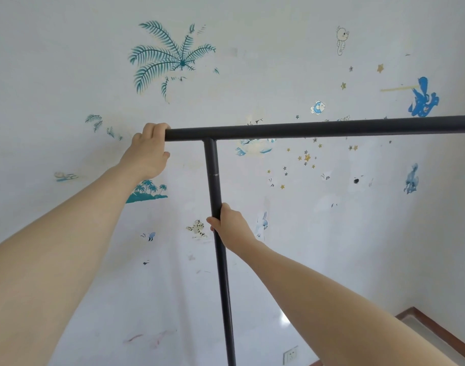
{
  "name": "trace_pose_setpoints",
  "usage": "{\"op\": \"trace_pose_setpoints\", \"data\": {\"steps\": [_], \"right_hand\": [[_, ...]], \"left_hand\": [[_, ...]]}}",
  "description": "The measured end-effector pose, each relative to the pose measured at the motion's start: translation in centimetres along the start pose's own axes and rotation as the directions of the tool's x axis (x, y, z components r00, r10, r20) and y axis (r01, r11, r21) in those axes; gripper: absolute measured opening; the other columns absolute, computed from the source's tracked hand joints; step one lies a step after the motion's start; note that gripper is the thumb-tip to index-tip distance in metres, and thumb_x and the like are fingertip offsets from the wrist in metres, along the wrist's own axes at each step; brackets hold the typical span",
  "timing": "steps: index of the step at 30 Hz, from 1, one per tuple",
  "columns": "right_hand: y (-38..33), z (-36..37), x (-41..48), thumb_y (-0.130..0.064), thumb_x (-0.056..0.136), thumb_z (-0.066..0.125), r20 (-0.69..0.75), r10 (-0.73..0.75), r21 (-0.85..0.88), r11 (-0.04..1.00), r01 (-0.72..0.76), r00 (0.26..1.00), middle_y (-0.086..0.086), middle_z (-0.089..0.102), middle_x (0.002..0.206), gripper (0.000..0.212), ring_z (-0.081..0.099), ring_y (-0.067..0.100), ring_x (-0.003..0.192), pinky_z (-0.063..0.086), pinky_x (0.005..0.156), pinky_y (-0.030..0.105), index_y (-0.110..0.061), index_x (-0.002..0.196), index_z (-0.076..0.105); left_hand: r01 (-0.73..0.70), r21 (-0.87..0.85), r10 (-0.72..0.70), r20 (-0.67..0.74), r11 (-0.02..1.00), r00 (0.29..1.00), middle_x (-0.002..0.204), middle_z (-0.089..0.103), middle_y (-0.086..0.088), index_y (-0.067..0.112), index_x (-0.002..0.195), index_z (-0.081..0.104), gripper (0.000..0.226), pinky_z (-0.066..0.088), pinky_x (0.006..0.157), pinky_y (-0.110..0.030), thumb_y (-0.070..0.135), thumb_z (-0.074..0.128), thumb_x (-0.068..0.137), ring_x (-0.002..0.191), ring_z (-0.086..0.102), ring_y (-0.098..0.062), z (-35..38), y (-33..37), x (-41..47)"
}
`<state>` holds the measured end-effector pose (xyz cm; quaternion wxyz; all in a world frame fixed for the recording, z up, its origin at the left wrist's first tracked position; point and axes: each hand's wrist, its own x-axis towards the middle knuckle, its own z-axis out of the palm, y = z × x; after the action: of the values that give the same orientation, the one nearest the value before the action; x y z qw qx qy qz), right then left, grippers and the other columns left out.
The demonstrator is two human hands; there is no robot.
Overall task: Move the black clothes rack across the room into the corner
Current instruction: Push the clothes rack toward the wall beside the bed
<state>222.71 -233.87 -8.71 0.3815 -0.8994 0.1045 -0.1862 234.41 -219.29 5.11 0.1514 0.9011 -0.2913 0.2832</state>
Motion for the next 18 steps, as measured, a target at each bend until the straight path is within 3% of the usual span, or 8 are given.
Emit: {"op": "trace_pose_setpoints", "data": {"steps": [11,15,18], "right_hand": [[0.7,0.2,0.3,-0.030,0.094,0.050,0.025,-0.038,0.012,0.999,0.037,0.999,0.013,0.071,0.094,0.027,0.066,0.032,0.087,0.055,0.077,0.046,-0.004,0.099,0.047],[1.2,-0.1,-0.1,-0.035,0.092,0.051,0.050,-0.062,-0.001,0.998,0.062,0.997,0.007,0.061,0.083,0.030,0.056,0.030,0.073,0.046,0.064,0.038,-0.007,0.096,0.045],[2.1,-1.3,-1.1,-0.034,0.093,0.051,0.096,-0.120,0.011,0.993,0.119,0.988,0.006,0.061,0.110,0.038,0.059,0.025,0.091,0.046,0.078,0.035,-0.013,0.123,0.044]], "left_hand": [[0.020,-0.022,-0.021,-0.050,1.000,0.999,0.138,0.030,-0.009,0.019,0.135,0.026,0.053,0.042,0.078,-0.046,0.002,0.045,0.088,0.110,0.038,-0.035,0.3,0.0,-0.6],[0.075,-0.044,-0.079,-0.089,0.996,0.993,0.140,0.032,-0.006,0.020,0.137,0.028,0.059,0.042,0.082,-0.044,-0.005,0.041,0.085,0.116,0.036,-0.035,0.2,0.6,-0.8],[0.122,-0.113,-0.132,-0.088,0.986,0.987,0.146,0.030,-0.006,0.019,0.141,0.027,0.061,0.038,0.095,-0.045,-0.003,0.040,0.085,0.126,0.030,-0.036,-0.2,1.7,-1.4]]}}
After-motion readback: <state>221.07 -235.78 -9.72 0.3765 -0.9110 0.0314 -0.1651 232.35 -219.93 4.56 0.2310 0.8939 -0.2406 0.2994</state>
